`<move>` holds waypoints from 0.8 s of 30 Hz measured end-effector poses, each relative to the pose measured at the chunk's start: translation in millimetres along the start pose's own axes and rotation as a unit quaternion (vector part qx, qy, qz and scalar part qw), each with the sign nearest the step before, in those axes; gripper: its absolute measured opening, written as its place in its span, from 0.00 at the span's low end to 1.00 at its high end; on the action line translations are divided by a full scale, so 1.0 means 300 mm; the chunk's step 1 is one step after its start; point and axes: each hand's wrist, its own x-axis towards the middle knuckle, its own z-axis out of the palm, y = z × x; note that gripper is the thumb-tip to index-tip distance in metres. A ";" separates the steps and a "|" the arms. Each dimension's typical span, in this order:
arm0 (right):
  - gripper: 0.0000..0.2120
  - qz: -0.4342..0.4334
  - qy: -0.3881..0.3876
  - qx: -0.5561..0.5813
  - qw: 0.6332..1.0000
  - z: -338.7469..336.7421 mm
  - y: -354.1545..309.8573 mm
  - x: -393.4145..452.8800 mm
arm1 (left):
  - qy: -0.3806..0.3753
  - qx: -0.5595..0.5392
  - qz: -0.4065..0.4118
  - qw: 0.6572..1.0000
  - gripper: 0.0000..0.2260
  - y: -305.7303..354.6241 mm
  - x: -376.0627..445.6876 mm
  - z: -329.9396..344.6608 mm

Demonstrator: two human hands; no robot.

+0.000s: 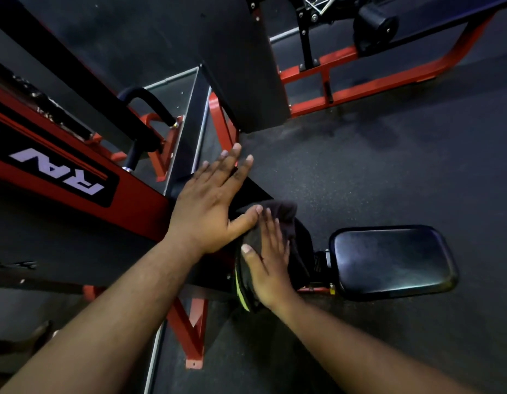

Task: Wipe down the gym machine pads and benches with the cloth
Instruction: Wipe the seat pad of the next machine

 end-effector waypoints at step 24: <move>0.34 0.087 -0.002 -0.001 0.996 -0.052 0.196 0.143 | -0.162 0.165 0.198 0.952 0.33 -0.015 0.049 -0.042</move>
